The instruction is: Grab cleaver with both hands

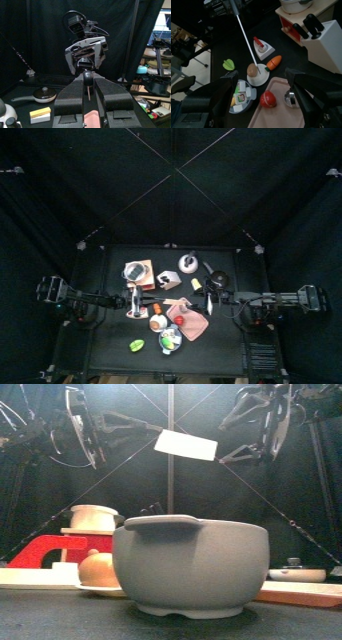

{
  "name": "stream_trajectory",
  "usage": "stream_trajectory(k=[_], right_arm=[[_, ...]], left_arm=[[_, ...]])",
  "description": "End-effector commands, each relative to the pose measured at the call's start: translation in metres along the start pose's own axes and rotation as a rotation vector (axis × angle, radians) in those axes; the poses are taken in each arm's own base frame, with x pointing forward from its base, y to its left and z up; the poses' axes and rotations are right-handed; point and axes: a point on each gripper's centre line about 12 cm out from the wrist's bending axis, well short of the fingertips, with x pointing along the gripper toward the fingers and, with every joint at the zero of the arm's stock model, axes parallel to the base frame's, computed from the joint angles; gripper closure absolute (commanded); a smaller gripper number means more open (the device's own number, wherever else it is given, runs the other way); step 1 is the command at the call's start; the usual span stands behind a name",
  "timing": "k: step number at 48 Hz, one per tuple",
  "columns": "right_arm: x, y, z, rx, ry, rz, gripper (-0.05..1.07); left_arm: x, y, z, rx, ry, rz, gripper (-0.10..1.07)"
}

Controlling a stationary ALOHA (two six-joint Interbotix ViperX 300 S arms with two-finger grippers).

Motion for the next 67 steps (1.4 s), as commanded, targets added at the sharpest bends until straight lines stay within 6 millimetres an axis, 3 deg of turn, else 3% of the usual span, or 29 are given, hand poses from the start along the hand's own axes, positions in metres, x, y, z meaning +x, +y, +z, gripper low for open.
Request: stream_trajectory(k=[1,17,48,57,67], right_arm=[[0.003,0.003,0.007,-0.021,-0.033,0.011,-0.01],[0.009,0.002,0.005,-0.051,-0.053,0.013,0.04],[0.013,-0.002,-0.004,-0.084,-0.084,0.018,0.60],[0.012,0.004,-0.014,-0.154,-0.060,0.044,0.68],[0.015,0.014,-0.033,-0.298,-0.005,0.094,0.69]], left_arm=[[0.009,-0.003,0.008,-0.004,-0.039,-0.007,0.54],[0.010,-0.005,0.003,-0.007,-0.028,-0.012,0.54],[0.006,-0.005,-0.001,-0.006,-0.011,-0.012,0.55],[-0.001,-0.008,-0.011,-0.009,0.046,-0.025,0.54],[-0.008,-0.015,-0.028,0.008,0.152,-0.068,0.54]])
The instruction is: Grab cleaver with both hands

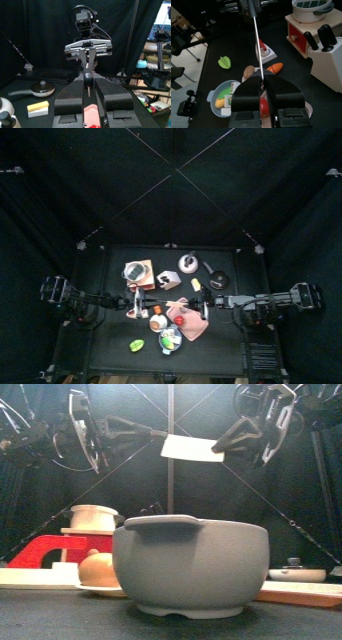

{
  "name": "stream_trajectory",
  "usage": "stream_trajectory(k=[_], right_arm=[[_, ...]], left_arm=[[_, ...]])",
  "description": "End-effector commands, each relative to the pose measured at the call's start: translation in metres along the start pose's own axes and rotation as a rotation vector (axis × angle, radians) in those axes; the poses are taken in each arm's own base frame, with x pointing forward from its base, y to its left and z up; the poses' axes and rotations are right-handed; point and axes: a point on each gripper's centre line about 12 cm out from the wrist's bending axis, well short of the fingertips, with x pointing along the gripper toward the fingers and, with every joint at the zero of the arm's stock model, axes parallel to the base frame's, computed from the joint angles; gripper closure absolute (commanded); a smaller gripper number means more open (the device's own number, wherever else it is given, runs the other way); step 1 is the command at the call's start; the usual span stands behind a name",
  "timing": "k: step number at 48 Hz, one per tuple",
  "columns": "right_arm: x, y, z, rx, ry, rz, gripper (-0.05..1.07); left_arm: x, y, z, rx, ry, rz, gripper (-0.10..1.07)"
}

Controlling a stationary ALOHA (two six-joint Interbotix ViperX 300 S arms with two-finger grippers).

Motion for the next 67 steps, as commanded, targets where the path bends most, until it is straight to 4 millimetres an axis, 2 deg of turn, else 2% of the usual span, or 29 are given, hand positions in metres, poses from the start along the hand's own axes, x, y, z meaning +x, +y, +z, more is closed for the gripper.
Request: stream_trajectory(k=[1,14,29,39,67], right_arm=[[0.000,0.008,-0.001,-0.052,0.002,0.030,0.69],[0.005,0.010,-0.005,-0.079,0.024,0.038,0.69],[0.009,0.007,-0.011,-0.033,0.056,0.021,0.69],[0.011,0.007,-0.008,-0.046,0.053,0.022,0.69],[0.023,0.007,-0.017,-0.051,0.114,0.014,0.69]], left_arm=[[0.001,-0.002,-0.003,0.011,0.027,-0.012,0.54],[0.002,-0.004,-0.019,0.032,0.137,-0.037,0.54],[0.007,-0.002,-0.015,0.036,0.126,-0.033,0.54],[0.005,-0.002,-0.018,0.062,0.145,-0.058,0.54],[0.006,-0.001,-0.022,0.086,0.180,-0.075,0.54]])
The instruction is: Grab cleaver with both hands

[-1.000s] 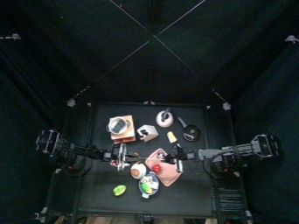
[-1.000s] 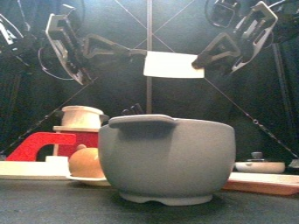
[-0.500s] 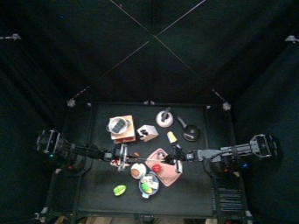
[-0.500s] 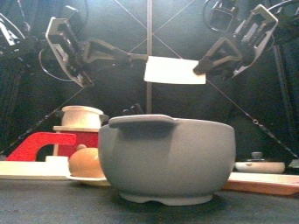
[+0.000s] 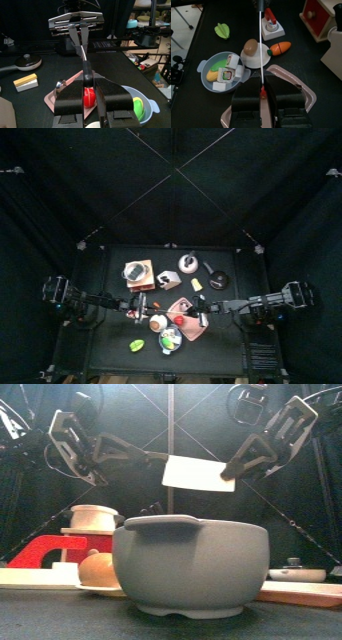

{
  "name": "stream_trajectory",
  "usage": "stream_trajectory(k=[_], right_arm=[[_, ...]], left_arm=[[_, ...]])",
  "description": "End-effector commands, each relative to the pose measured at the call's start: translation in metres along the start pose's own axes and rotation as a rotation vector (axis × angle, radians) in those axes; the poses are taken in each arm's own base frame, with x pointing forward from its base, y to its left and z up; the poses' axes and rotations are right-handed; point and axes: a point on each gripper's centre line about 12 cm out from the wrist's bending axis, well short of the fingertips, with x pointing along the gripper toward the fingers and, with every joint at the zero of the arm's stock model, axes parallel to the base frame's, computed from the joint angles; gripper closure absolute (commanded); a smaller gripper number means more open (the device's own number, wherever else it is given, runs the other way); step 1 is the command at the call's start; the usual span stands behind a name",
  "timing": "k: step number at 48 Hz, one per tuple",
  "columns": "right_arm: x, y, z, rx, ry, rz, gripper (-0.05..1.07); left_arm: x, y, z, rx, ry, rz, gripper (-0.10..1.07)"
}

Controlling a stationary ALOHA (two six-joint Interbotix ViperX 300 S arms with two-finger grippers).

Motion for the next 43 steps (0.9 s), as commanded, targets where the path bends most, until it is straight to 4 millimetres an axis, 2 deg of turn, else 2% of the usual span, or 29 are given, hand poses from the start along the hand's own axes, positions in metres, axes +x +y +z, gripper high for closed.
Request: stream_trajectory(k=[1,43], right_arm=[[-0.0016,0.0014,0.0151,-0.004,-0.040,0.003,0.69],[0.0042,0.0013,0.0110,-0.011,-0.015,0.002,0.69]], left_arm=[[0.0052,0.0016,0.0078,0.005,-0.027,0.002,0.54],[0.0051,-0.0004,0.0054,0.003,-0.012,-0.003,0.54]])
